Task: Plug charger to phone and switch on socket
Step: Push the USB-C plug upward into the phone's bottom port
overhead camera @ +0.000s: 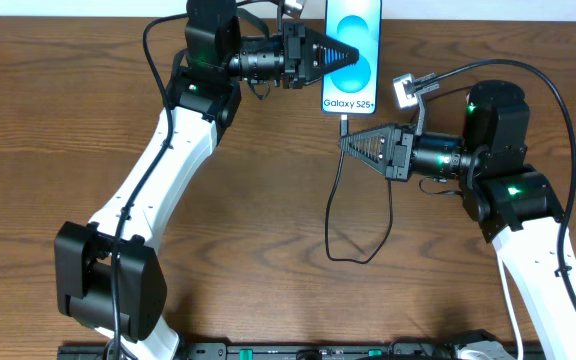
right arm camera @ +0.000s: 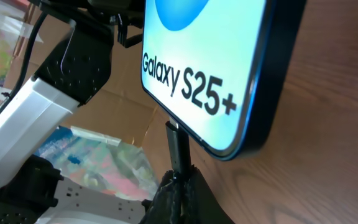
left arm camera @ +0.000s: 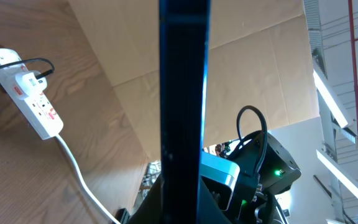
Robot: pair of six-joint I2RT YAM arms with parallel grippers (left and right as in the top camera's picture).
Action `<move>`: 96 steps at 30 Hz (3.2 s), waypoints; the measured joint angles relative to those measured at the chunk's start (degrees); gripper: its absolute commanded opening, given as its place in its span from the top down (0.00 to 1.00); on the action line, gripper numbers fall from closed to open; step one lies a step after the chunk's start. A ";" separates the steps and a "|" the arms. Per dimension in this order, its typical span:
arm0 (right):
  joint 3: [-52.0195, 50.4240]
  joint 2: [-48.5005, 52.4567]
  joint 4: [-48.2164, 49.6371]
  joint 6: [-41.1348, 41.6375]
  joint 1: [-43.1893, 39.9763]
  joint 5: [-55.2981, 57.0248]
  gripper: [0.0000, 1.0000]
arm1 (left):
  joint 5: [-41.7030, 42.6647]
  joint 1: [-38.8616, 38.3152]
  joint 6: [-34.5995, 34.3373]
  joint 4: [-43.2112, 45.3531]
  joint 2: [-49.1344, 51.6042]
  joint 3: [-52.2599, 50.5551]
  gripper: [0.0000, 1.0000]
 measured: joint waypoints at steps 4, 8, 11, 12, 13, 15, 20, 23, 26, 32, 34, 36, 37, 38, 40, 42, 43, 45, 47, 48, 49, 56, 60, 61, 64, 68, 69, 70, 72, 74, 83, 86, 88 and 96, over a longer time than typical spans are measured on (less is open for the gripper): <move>0.00 0.00 0.00 0.17 0.00 0.13 0.99 | -0.02 0.00 0.00 0.00 0.00 0.00 0.93; 0.00 0.00 -0.02 0.20 0.00 0.55 0.99 | -0.24 0.00 0.00 0.00 0.00 0.00 0.93; 0.00 0.00 -0.02 0.20 0.00 0.66 0.99 | -0.35 0.02 0.00 0.00 0.00 0.00 0.93; 0.00 0.00 0.00 0.20 0.00 0.68 0.99 | -0.42 0.07 0.00 0.00 0.00 0.00 0.93; 0.00 0.00 0.00 0.20 0.00 0.74 0.99 | -0.46 0.07 0.00 0.00 0.00 0.00 0.93; 0.00 0.00 0.00 0.20 0.00 0.85 0.99 | -0.50 0.07 0.02 0.00 0.00 0.00 0.93; 0.00 0.00 0.02 0.22 0.00 1.07 0.99 | -0.63 0.07 0.28 0.00 0.00 0.00 0.93; 0.00 0.00 0.02 0.22 0.00 1.07 0.99 | -0.63 0.07 0.42 0.00 0.00 0.00 0.93; 0.00 0.00 0.02 0.22 0.00 1.07 0.99 | -0.63 0.07 0.48 0.00 0.00 0.00 0.93; 0.00 0.00 -0.09 0.20 0.00 1.03 0.99 | -0.98 0.11 2.08 -2.69 0.00 0.00 0.93; -0.02 0.00 -0.04 0.22 0.00 1.05 0.99 | -1.07 0.24 3.04 -3.78 0.00 0.00 0.93; 0.00 0.00 0.04 0.17 0.00 1.14 0.99 | -0.94 0.39 3.74 -4.87 0.00 -0.02 0.93; 0.00 0.00 0.04 0.17 0.00 1.16 0.99 | -0.90 0.44 4.13 -5.18 0.02 0.00 0.93; -0.02 0.00 -0.13 0.15 0.00 1.25 0.99 | -0.87 0.46 4.35 -5.20 0.02 0.00 0.93; 0.00 0.00 -0.66 0.15 0.00 1.57 0.99 | -0.85 0.57 4.57 -5.20 0.02 0.00 0.93; 0.00 0.00 -1.36 0.13 0.00 2.03 0.99 | -0.87 0.74 4.55 -5.29 0.02 0.00 0.93; 0.00 0.00 -1.46 0.13 0.00 2.23 0.99 | -0.87 0.83 4.55 -5.33 0.02 0.00 0.93; 0.00 0.00 -1.55 0.13 0.00 2.47 0.99 | -0.85 0.87 4.50 -5.31 0.02 0.00 0.93; 0.00 0.00 -1.66 0.13 0.00 2.71 0.99 | -0.87 0.90 4.50 -5.31 0.02 0.00 0.93; -0.02 0.00 -1.75 0.13 0.00 2.75 0.99 | -0.87 0.90 4.50 -5.33 0.02 0.00 0.93; 0.00 0.00 -1.79 0.13 0.00 2.75 0.99 | -0.87 0.90 4.48 -5.33 0.02 0.00 0.93; 0.00 0.00 -1.81 0.13 0.59 2.82 0.99 | -1.01 0.90 4.31 -5.31 0.02 0.00 0.93; 0.00 0.00 -1.88 0.13 1.29 3.37 0.99 | -1.05 0.90 4.31 -5.33 0.02 0.00 0.93; 0.00 0.00 -1.88 0.13 1.31 3.61 0.99 | -1.05 0.90 4.31 -5.33 0.02 0.00 0.93; -0.02 0.00 -2.03 0.13 1.36 4.39 0.99 | -1.05 0.90 4.02 -5.33 0.02 0.00 0.93; 0.00 0.00 -2.05 0.15 1.36 5.01 0.99 | -1.03 0.90 3.43 -5.33 0.02 0.00 0.93; -0.02 0.00 -2.05 0.13 1.36 5.16 0.99 | -1.03 0.90 3.28 -5.33 0.02 0.00 0.93; -0.02 0.00 -2.05 0.13 1.36 5.22 0.99 | -1.03 0.90 3.21 -5.33 0.02 0.00 0.93; -0.02 0.00 -2.03 0.15 1.36 5.35 0.99 | -1.03 0.90 3.15 -5.33 0.02 -0.02 0.93; 0.00 0.00 -2.03 0.15 1.36 5.38 0.99 | -1.03 0.90 3.02 -5.33 0.02 0.00 0.93; -0.02 0.00 -2.01 0.22 1.36 5.35 0.99 | -1.03 0.90 3.39 -5.33 0.02 -0.02 0.93; 0.00 0.00 -1.99 0.22 1.36 5.35 0.99 | -1.03 0.90 3.45 -5.33 0.02 0.00 0.92; -0.02 0.00 -1.99 0.26 1.36 5.35 0.99 | -1.03 0.90 3.45 -5.33 0.02 0.00 0.93; 0.00 0.00 -1.99 1.07 1.36 5.35 0.99 | -1.03 0.90 3.45 -5.33 0.02 0.00 0.93</move>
